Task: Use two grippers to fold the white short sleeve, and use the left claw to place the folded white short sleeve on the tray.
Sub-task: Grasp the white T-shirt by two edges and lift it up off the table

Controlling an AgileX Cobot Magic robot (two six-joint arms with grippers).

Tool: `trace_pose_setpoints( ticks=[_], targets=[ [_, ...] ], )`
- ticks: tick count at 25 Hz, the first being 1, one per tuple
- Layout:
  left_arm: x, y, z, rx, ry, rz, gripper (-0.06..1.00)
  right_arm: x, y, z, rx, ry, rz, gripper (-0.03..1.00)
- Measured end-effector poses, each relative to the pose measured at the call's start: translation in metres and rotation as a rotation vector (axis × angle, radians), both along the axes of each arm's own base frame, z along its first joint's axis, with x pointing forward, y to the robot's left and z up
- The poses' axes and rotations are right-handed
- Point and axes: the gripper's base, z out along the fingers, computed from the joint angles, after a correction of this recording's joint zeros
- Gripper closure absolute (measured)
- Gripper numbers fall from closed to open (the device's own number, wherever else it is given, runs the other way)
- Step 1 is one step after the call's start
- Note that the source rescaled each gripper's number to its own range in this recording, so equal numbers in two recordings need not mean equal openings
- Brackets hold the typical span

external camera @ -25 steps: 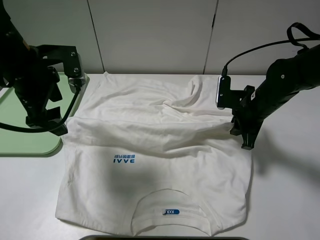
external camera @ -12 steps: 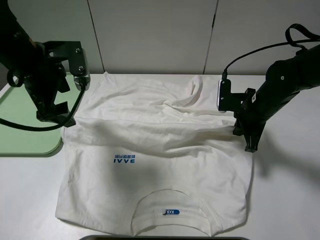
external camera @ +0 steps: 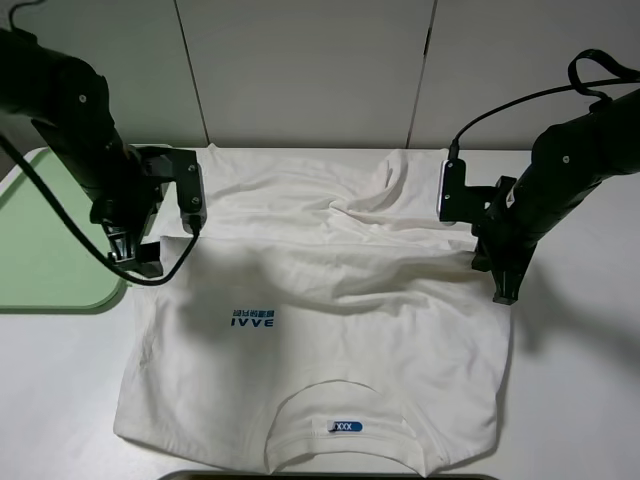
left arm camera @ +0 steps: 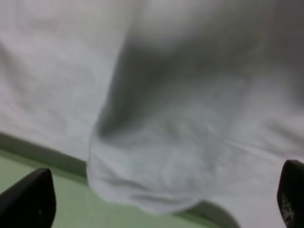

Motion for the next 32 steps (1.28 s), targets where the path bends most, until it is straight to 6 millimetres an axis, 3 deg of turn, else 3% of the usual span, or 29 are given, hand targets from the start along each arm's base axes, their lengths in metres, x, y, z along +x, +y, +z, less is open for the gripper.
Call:
trace_pose_setpoints(
  ticks=[5,14,19,24,29,32],
  targets=[
    [0.021,-0.006,-0.029,-0.007,0.008,0.079,0.02,0.0,0.0,0.0,-0.001,0.0,-0.002,0.97],
    [0.053,-0.018,-0.032,-0.07,0.161,0.198,0.02,0.0,0.0,0.0,-0.001,0.0,-0.002,0.97],
    [0.069,-0.013,-0.039,-0.148,0.264,0.256,0.02,0.0,0.0,0.0,-0.001,0.002,-0.004,0.97],
    [0.074,-0.001,-0.054,-0.147,0.307,0.271,0.02,0.0,0.0,0.0,0.0,0.002,-0.009,0.97],
    [0.069,-0.002,-0.055,-0.195,0.387,0.199,0.03,0.0,0.0,0.0,0.0,0.002,-0.009,0.97],
    [0.067,-0.003,-0.055,-0.207,0.401,0.194,0.11,0.0,0.0,0.0,0.0,0.002,-0.009,0.97]
  ],
)
